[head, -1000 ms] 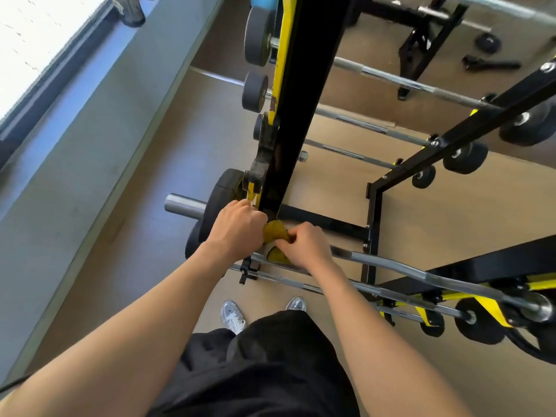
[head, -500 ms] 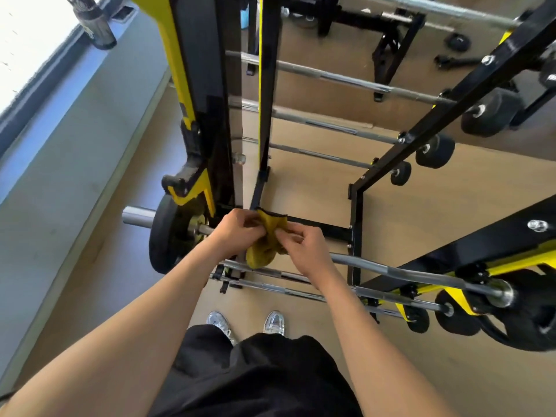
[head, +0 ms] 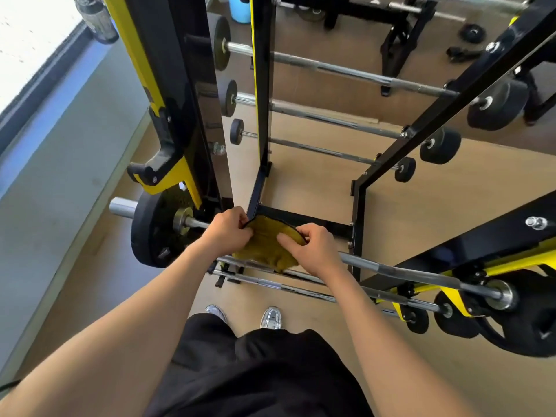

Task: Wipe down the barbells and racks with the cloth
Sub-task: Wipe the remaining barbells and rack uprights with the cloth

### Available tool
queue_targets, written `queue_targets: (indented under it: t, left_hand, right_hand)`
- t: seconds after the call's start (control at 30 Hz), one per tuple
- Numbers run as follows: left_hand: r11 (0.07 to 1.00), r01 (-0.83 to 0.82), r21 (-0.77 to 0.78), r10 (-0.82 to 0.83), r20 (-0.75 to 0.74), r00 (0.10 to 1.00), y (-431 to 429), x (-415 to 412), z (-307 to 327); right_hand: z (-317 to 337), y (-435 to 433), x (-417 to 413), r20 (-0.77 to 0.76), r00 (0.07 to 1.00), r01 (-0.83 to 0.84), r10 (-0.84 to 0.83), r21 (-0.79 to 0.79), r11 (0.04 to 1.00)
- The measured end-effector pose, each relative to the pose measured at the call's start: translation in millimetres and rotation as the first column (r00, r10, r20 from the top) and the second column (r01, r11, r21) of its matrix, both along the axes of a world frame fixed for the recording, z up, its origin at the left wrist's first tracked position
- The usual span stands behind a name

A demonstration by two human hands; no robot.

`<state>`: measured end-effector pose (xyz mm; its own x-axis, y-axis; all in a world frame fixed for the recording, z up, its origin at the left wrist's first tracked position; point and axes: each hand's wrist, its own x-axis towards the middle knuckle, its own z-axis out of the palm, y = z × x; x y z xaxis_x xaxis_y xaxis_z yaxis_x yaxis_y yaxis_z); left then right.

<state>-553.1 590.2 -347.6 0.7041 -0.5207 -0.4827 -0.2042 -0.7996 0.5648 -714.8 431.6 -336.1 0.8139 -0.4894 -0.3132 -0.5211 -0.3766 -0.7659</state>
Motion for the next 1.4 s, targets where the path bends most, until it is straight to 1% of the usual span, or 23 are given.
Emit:
queue_targets:
  t: [0.2, 0.23, 0.3, 0.37, 0.43, 0.47, 0.5, 0.53, 0.6, 0.63, 0.67, 0.77, 0.87, 0.93, 0.97, 1.07, 1.13, 1.2, 1.27, 1.3, 1.33, 1.37, 1.4]
  left_hand:
    - [0.992, -0.059, 0.110, 0.040, 0.173, 0.984, 1, 4, -22]
    - [0.990, -0.068, 0.123, 0.045, 0.187, 0.981, 1, 5, -24]
    - [0.989, -0.090, 0.116, 0.062, 0.227, 0.972, 1, 8, -27]
    - [0.992, -0.095, 0.083, 0.067, 0.296, 0.953, 0, 9, -29]
    - [0.993, -0.054, 0.107, 0.009, 0.382, 0.924, 3, 10, -31]
    - [0.985, -0.024, 0.169, -0.047, 0.402, 0.914, 7, 11, -32]
    - [0.968, 0.010, 0.253, -0.112, 0.395, 0.912, 11, 11, -34]
    - [0.942, 0.038, 0.334, -0.167, 0.365, 0.916, 15, 12, -34]
    - [0.906, 0.091, 0.414, -0.235, 0.311, 0.921, 21, 13, -36]
    - [0.895, 0.112, 0.431, -0.260, 0.301, 0.917, 22, 14, -37]
    - [0.886, 0.129, 0.446, -0.281, 0.295, 0.913, 21, 14, -36]
    - [0.861, 0.178, 0.476, -0.329, 0.254, 0.909, 18, 21, -41]
    - [0.843, 0.226, 0.489, -0.349, 0.176, 0.920, 15, 31, -41]
    - [0.818, 0.253, 0.516, -0.354, 0.105, 0.930, 10, 36, -37]
    - [0.820, 0.258, 0.512, -0.352, 0.094, 0.931, 9, 37, -35]
    - [0.831, 0.250, 0.496, -0.345, 0.107, 0.933, 10, 39, -39]
    - [0.839, 0.240, 0.489, -0.344, 0.134, 0.929, 14, 35, -40]
    - [0.841, 0.225, 0.492, -0.333, 0.143, 0.932, 12, 30, -37]
    - [0.830, 0.213, 0.516, -0.330, 0.145, 0.933, 7, 27, -35]
    - [0.822, 0.205, 0.532, -0.326, 0.143, 0.934, 5, 27, -35]
    - [0.811, 0.203, 0.548, -0.326, 0.136, 0.936, 3, 25, -32]
    - [0.805, 0.205, 0.556, -0.327, 0.128, 0.936, 2, 24, -32]
    - [0.803, 0.210, 0.558, -0.330, 0.122, 0.936, 0, 22, -29]
  right_hand:
    - [-15, -12, 13, -0.047, 0.991, -0.114, 0.124, 0.182, 0.977]
    - [-18, -14, 18, -0.021, 0.994, -0.100, 0.104, 0.147, 0.984]
    - [-28, -19, 32, 0.087, 0.996, -0.010, 0.013, -0.044, 0.999]
    - [-39, -21, 47, 0.199, 0.978, 0.101, -0.057, -0.218, 0.971]
    - [-54, -18, 59, 0.088, 0.995, 0.087, -0.054, -0.429, 0.899]
    - [-62, -15, 64, -0.023, 1.000, 0.004, -0.021, -0.584, 0.812]
    - [-70, -10, 68, -0.114, 0.993, -0.105, 0.037, -0.673, 0.732]
    - [-78, -2, 70, -0.163, 0.976, -0.218, 0.146, -0.667, 0.713]
    - [-88, 20, 72, -0.194, 0.873, -0.483, 0.447, -0.459, 0.745]
    - [-94, 31, 72, -0.216, 0.810, -0.584, 0.545, -0.377, 0.719]
    - [-99, 38, 71, -0.245, 0.778, -0.625, 0.578, -0.393, 0.674]
    - [-110, 37, 77, -0.307, 0.761, -0.630, 0.571, -0.559, 0.539]
    - [-113, 25, 91, -0.389, 0.654, -0.735, 0.649, -0.532, 0.421]
    - [-110, 20, 96, -0.372, 0.654, -0.742, 0.659, -0.487, 0.461]
    - [-107, 20, 97, -0.348, 0.671, -0.735, 0.654, -0.425, 0.528]
    - [-97, 17, 104, -0.277, 0.801, -0.564, 0.531, -0.052, 0.824]
    - [-92, 11, 114, -0.324, 0.820, -0.441, 0.472, 0.170, 0.882]
    - [-91, 8, 121, -0.376, 0.817, -0.380, 0.438, 0.221, 0.898]
    - [-92, 14, 113, -0.321, 0.897, -0.267, 0.303, 0.152, 0.952]
    - [-93, 18, 100, -0.255, 0.929, -0.270, 0.268, 0.026, 0.962]
    - [-97, 23, 82, -0.189, 0.934, -0.338, 0.304, -0.184, 0.923]
    - [-103, 26, 59, -0.178, 0.907, -0.420, 0.381, -0.390, 0.819]
    - [-111, 27, 36, -0.228, 0.874, -0.480, 0.429, -0.532, 0.697]
